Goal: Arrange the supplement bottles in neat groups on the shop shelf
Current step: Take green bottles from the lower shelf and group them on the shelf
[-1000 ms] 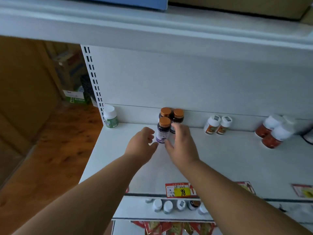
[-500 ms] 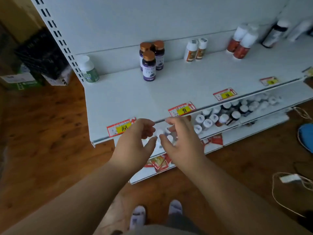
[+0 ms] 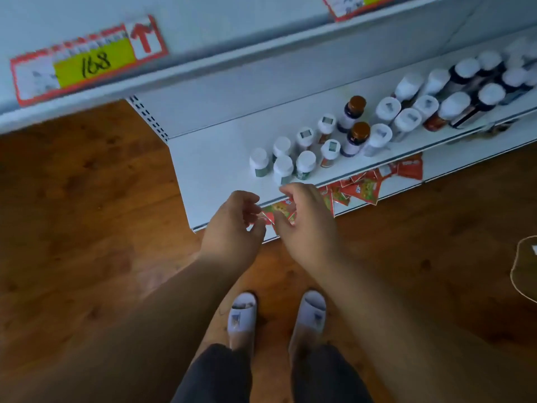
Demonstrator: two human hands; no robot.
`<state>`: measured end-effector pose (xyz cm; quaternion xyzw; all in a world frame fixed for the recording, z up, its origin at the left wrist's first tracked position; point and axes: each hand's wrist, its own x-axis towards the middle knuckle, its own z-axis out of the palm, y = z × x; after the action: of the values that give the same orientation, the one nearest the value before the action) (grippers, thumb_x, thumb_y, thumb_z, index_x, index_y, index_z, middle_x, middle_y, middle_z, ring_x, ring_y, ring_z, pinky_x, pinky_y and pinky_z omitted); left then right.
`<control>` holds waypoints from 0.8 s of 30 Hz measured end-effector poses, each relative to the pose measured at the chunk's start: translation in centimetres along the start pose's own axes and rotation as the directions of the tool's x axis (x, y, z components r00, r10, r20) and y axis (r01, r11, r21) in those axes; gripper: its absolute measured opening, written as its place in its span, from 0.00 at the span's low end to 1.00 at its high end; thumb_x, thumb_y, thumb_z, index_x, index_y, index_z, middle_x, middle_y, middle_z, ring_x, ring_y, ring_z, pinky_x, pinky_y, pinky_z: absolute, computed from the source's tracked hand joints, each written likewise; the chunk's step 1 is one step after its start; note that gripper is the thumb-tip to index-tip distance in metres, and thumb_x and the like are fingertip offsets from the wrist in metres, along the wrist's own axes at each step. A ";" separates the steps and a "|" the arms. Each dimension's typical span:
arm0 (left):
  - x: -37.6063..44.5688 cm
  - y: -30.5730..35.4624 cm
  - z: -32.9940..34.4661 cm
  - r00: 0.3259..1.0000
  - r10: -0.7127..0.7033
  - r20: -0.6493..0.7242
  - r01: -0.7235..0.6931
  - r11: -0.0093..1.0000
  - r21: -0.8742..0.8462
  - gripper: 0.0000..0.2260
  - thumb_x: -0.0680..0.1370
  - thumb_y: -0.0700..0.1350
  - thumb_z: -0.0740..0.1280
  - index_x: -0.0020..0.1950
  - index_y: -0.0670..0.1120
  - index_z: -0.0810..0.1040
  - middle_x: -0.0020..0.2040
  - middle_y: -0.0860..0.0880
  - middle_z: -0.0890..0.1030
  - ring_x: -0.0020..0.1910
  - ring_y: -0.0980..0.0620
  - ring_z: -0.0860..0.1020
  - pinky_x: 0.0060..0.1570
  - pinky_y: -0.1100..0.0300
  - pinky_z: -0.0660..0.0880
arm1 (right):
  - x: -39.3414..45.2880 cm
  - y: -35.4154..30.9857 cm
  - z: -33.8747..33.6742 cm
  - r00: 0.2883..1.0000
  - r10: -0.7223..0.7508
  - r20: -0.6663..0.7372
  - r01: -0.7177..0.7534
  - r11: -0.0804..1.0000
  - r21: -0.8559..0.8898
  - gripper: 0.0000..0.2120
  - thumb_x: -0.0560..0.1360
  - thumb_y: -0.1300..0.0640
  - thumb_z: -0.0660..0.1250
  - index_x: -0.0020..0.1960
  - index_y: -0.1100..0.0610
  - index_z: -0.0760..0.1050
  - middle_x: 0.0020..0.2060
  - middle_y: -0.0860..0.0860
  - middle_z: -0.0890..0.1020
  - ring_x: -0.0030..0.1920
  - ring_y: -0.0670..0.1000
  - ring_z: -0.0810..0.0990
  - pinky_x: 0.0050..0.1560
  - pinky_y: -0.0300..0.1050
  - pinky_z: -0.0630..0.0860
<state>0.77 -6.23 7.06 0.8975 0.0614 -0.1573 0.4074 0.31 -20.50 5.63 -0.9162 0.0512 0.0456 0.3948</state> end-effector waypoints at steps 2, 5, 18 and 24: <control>2.7 -2.0 2.1 0.996 -0.086 0.002 0.086 0.996 -0.022 0.13 0.78 0.44 0.68 0.62 0.52 0.73 0.49 0.58 0.79 0.45 0.64 0.77 0.40 0.72 0.69 | 2.0 2.0 2.5 0.999 0.034 0.024 -0.034 0.999 0.011 0.20 0.77 0.58 0.68 0.68 0.53 0.71 0.64 0.51 0.75 0.58 0.50 0.77 0.57 0.45 0.76; 7.1 -4.4 4.8 0.986 -0.164 -0.016 0.163 0.985 -0.050 0.16 0.78 0.46 0.68 0.65 0.51 0.71 0.55 0.55 0.80 0.45 0.61 0.77 0.42 0.64 0.73 | 4.8 4.6 5.5 0.992 0.120 0.045 -0.121 0.993 0.013 0.19 0.79 0.58 0.65 0.69 0.52 0.69 0.66 0.51 0.74 0.62 0.52 0.77 0.61 0.48 0.75; 18.0 -5.1 8.5 0.976 -0.033 -0.215 0.020 0.998 -0.060 0.24 0.76 0.53 0.71 0.70 0.54 0.69 0.65 0.51 0.75 0.60 0.49 0.77 0.59 0.53 0.75 | 8.0 8.5 9.7 0.963 0.260 0.071 -0.269 0.940 0.207 0.15 0.81 0.61 0.63 0.66 0.51 0.70 0.60 0.50 0.81 0.61 0.52 0.79 0.55 0.39 0.72; 15.2 -4.3 5.7 0.967 -0.030 -0.254 0.017 0.998 -0.055 0.13 0.81 0.50 0.63 0.64 0.48 0.73 0.54 0.52 0.77 0.50 0.51 0.75 0.47 0.62 0.68 | 7.1 7.0 8.7 0.952 0.280 0.124 -0.305 0.907 0.291 0.12 0.81 0.57 0.61 0.64 0.51 0.70 0.52 0.46 0.81 0.52 0.49 0.81 0.47 0.39 0.74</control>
<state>12.77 -7.92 -4.54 0.8985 0.1279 -0.0441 0.4176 6.05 -19.36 -6.23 -0.8232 0.1786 0.1321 0.5226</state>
